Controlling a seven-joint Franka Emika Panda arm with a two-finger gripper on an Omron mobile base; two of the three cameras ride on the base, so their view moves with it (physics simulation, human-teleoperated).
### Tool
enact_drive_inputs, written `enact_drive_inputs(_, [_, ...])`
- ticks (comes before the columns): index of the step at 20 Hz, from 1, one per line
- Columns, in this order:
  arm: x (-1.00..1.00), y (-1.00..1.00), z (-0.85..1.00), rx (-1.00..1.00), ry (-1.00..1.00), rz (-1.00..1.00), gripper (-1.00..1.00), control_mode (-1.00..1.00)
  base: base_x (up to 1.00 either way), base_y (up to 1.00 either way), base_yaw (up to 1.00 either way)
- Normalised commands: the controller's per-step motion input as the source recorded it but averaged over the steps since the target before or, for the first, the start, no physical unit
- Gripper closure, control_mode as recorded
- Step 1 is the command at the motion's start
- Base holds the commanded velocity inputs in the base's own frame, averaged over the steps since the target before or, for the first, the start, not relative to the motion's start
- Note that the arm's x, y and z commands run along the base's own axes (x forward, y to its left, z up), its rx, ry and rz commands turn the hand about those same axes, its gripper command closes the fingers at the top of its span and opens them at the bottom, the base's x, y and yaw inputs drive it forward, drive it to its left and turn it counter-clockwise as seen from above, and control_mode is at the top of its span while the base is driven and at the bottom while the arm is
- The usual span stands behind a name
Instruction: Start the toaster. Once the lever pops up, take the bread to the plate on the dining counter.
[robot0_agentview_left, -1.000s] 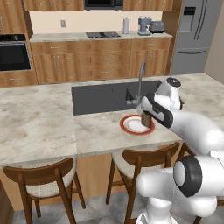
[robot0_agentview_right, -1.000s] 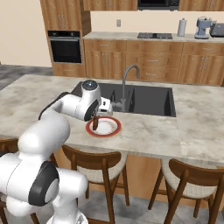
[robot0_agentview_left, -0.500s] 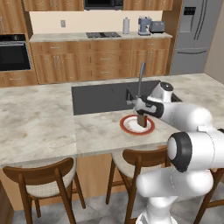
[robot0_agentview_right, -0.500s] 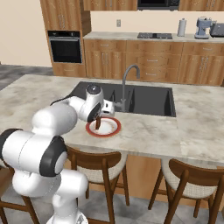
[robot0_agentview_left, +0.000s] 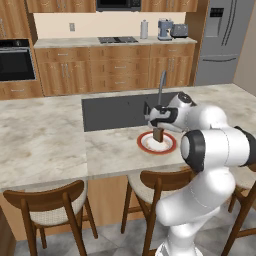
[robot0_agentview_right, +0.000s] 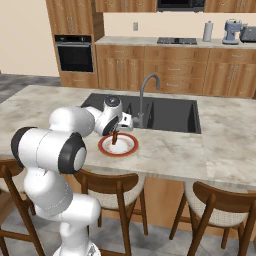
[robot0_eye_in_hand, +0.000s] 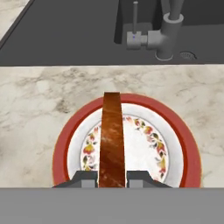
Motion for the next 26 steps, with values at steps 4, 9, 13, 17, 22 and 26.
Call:
enact_drive_inputs(4, [0.21, 0.0, -0.23, 0.0, 0.0, 0.0, 1.0, -1.0, 0.0, 0.0, 0.0])
enact_drive_inputs(9, [0.03, 0.0, -0.19, 0.0, 0.0, 0.0, 1.0, -1.0, 0.0, 0.0, 0.0])
enact_drive_inputs(13, [0.0, 0.0, -0.15, 0.0, -0.01, 0.0, 1.0, -1.0, 0.0, 0.0, 0.0])
enact_drive_inputs(17, [0.0, 0.0, -0.13, 0.0, -0.01, 0.0, 1.0, -1.0, 0.0, 0.0, 0.0])
enact_drive_inputs(22, [0.0, 0.0, -0.1, 0.0, 0.0, 0.0, 1.0, -1.0, 0.0, 0.0, 0.0])
enact_drive_inputs(26, [0.0, 0.0, 0.0, 0.0, 0.0, 0.0, -1.0, -1.0, 0.0, 0.0, 0.0])
